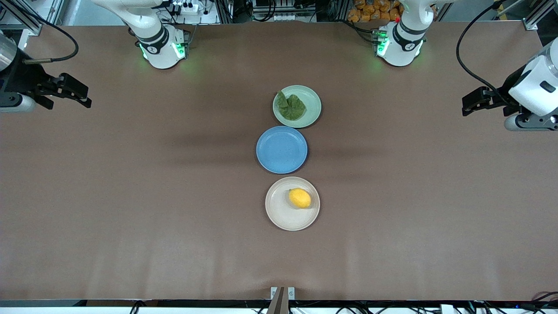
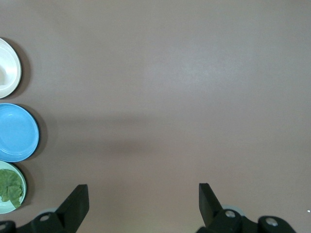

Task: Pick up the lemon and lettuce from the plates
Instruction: 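Move both grippers inward from the rest pose toward the plates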

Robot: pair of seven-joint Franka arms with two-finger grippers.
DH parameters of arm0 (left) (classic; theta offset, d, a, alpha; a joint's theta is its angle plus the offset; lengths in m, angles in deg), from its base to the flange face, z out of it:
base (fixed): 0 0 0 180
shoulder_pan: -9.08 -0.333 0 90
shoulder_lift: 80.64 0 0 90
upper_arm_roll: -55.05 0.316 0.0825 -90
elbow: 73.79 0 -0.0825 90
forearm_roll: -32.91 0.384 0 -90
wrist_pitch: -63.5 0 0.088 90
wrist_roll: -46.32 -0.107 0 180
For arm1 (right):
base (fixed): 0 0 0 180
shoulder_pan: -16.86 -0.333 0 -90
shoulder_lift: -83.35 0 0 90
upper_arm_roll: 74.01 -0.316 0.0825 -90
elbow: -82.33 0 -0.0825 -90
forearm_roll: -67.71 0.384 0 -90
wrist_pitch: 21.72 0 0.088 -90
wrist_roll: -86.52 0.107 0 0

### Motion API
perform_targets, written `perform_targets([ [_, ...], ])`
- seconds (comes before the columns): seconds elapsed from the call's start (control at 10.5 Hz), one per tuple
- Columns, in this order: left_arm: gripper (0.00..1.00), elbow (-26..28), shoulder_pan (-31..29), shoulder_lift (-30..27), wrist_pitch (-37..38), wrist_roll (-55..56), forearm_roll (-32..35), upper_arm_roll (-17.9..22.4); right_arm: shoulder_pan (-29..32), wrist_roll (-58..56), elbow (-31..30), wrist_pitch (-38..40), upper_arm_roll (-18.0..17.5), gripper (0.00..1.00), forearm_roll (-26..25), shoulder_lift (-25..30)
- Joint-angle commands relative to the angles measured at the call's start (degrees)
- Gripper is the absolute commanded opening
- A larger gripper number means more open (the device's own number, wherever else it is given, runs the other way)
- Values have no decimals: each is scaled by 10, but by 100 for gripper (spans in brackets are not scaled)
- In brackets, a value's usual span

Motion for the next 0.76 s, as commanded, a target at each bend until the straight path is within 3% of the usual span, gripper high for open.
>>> perform_targets([
  [0.0, 100, 3, -2, -6, -4, 16, -10, -2, -5, -6, 18, 12, 2, 100, -10, -9],
  [0.67, 100, 2, -1, -5, -4, 18, -7, -4, -6, 1, 14, 16, 1, 100, -10, -9],
])
